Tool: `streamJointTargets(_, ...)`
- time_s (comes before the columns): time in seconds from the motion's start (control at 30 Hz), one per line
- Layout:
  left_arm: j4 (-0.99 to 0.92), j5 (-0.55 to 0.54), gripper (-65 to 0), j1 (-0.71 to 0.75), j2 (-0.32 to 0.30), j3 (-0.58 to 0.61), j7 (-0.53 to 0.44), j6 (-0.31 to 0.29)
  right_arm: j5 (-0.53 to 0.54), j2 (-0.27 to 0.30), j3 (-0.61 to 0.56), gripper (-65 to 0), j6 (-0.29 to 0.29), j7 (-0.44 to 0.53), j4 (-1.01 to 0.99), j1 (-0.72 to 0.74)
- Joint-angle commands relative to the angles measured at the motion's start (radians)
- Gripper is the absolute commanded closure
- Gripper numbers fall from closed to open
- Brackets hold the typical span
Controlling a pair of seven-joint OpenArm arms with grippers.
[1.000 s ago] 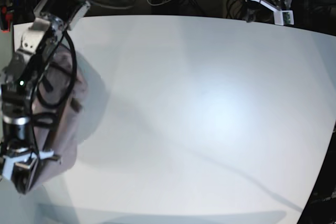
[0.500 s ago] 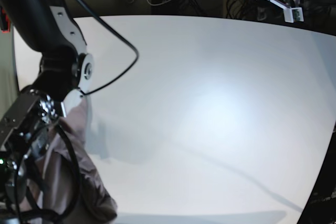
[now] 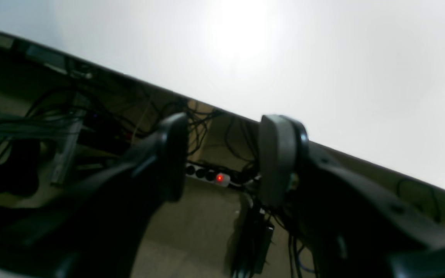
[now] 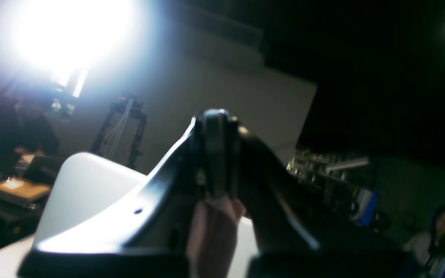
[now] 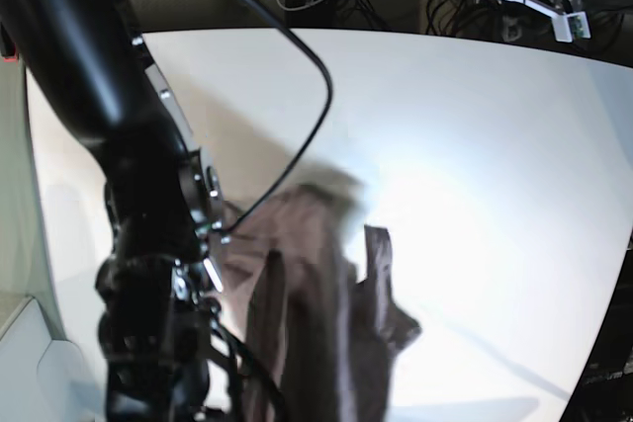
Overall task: Layout the t-shirt on the table in an organized manner, then fold the t-shirt properly
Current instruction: 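Lift the t-shirt with the right gripper and drag it onto the table center, then release the t-shirt and raise the right gripper back toward its corner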
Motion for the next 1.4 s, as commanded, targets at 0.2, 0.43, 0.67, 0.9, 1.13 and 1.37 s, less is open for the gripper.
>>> streamJointTargets(0.2,0.018,-0.004,-29.7,0.014,-0.006,-0.043,-0.019,-0.002,-0.009,-0.003,-0.029,0.0,-0.171,0.087,-0.071,0.155)
streamJointTargets(0.43,0.018,-0.004,-29.7,0.002,-0.011,-0.043,-0.019,-0.002,-0.015,-0.003,0.047,0.0,-0.172,0.084,-0.089,0.115)
streamJointTargets(0.67,0.018,-0.004,-29.7,0.001,-0.009,-0.050,-0.019,-0.002,-0.013,-0.003,0.228,0.0,-0.172,0.086,-0.091,-0.097)
streamJointTargets(0.9,0.018,-0.004,-29.7,-0.019,-0.012,-0.047,-0.017,-0.002,-0.012,0.108,0.258,-8.5,-0.172,0.139,-0.108,-0.307)
streamJointTargets(1.13,0.018,-0.004,-29.7,-0.041,-0.014,-0.041,-0.015,-0.002,-0.012,0.120,0.429,-30.0,-0.172,0.164,-0.132,-0.412)
streamJointTargets(1.37,0.015,-0.004,-29.7,-0.064,-0.014,-0.041,-0.015,-0.002,-0.012,0.121,0.498,-30.5,-0.171,0.152,-0.002,-0.583)
